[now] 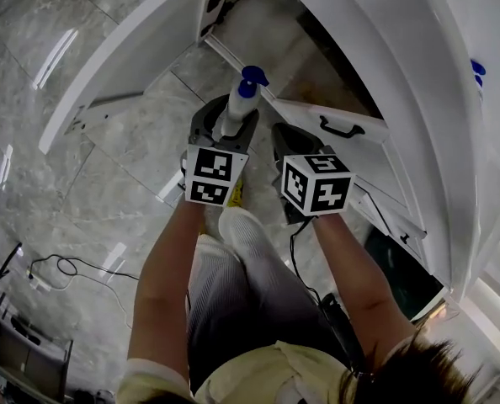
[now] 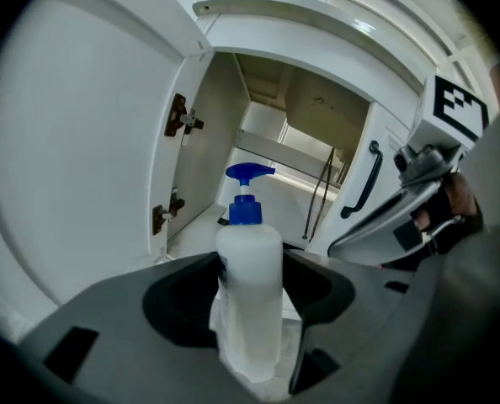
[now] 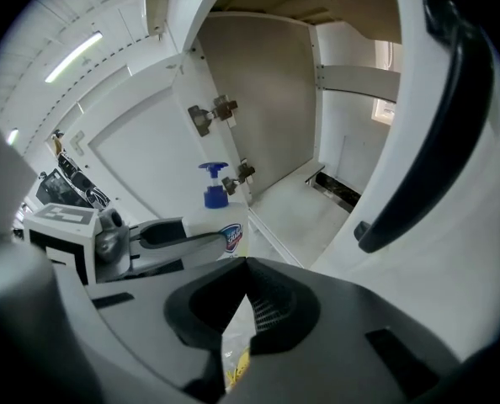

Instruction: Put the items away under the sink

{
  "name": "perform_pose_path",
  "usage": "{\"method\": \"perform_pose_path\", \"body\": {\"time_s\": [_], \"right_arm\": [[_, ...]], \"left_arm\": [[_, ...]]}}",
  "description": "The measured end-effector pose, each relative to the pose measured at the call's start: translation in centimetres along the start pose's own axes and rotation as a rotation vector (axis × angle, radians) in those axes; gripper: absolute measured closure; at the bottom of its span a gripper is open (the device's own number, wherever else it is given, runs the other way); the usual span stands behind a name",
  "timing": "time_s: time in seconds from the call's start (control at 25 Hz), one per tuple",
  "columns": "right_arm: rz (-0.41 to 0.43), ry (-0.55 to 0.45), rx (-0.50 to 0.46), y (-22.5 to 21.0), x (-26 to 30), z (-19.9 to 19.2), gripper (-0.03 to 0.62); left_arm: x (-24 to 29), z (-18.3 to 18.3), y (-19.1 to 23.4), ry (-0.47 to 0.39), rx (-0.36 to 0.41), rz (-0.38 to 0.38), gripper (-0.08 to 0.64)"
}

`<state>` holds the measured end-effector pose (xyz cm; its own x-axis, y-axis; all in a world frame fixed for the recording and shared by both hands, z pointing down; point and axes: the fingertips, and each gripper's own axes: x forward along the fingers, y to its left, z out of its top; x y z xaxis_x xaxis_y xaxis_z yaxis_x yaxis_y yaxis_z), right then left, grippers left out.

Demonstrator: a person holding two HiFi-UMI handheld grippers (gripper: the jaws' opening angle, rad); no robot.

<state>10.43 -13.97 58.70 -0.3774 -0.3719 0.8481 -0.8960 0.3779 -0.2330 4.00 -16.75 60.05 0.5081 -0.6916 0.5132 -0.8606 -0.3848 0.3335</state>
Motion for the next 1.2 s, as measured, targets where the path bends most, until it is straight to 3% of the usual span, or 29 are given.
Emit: {"method": "perform_pose_path", "body": {"time_s": [0.24,0.56,1.2], "right_arm": [[-0.009,0.006,0.010,-1.1,1.4,-0.6,0.568],[-0.007,0.003,0.013,-2.2,3.1,-1.0,0.568],[-0.012,-0.010,-0.009,-2.9,6.6,-1.7,0.568]], "left_arm": [[2.8,-0.3,0.8,-0.018,0.036,-0.018,0.295],[6.0,-1.3,1.0,-0.012,0.153,-0.041,0.295],[10.0,-0.6,3.0,-0.073,0.276,-0.065,0.295]]}}
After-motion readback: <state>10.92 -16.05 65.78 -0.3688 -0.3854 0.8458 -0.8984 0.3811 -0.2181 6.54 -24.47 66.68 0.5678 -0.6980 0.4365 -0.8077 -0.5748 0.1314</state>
